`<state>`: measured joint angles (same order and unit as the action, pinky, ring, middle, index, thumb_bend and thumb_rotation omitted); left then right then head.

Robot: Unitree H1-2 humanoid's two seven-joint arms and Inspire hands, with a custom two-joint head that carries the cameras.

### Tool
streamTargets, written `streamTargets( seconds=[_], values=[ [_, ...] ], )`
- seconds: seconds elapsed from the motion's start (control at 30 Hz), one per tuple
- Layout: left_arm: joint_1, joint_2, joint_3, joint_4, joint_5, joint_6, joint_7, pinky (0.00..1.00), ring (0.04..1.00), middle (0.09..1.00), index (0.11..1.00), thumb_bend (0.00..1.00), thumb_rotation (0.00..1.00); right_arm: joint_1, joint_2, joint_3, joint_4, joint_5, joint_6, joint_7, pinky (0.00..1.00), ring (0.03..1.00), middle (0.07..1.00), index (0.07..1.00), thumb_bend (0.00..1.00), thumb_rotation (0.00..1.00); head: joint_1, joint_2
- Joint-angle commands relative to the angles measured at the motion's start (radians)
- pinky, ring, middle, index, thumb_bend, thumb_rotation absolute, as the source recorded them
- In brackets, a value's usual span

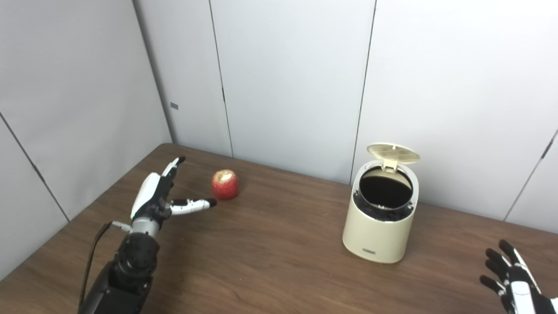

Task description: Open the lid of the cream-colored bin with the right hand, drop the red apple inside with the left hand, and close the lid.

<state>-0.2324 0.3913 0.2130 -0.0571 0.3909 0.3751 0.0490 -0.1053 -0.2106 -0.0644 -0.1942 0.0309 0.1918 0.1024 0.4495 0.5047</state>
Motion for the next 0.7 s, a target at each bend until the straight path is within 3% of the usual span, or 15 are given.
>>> streamTargets(
  seconds=[0.0,0.23,0.37,0.53,0.67],
  values=[
    [-0.045,0.038,-0.003,0.03,-0.028,-0.02,-0.019,0.88,0.987,1.0,1.0,0.98,0.26,-0.021,0.0,-0.007,-0.045,0.004,-0.009,-0.005,0.86,0.932,0.917,0.941,0.57,1.0,-0.003,0.0],
    [-0.137,0.079,-0.044,0.161,-0.072,-0.04,-0.057,0.84,0.946,0.996,1.0,1.0,0.25,-0.011,0.006,-0.003,-0.062,-0.013,-0.001,-0.013,0.84,0.923,0.913,0.943,0.56,1.0,-0.004,0.0],
    [-0.185,0.089,-0.057,0.217,-0.091,-0.04,-0.061,0.67,0.863,0.994,0.999,1.0,0.23,-0.008,0.014,-0.003,-0.074,-0.019,0.008,-0.013,0.83,0.918,0.91,0.945,0.54,1.0,-0.008,0.004],
    [-0.234,0.111,-0.088,0.266,-0.099,-0.022,-0.093,0.82,0.95,0.995,0.997,1.0,0.22,-0.002,0.022,0.0,-0.098,-0.03,0.02,-0.015,0.83,0.92,0.912,0.95,0.52,1.0,-0.016,0.004],
    [-0.261,0.12,-0.107,0.283,-0.098,0.001,-0.112,0.82,0.949,0.993,0.991,0.98,0.18,0.002,0.023,0.001,-0.114,-0.039,0.028,-0.015,0.87,0.935,0.924,0.96,0.49,1.0,-0.02,0.003]
  ],
)
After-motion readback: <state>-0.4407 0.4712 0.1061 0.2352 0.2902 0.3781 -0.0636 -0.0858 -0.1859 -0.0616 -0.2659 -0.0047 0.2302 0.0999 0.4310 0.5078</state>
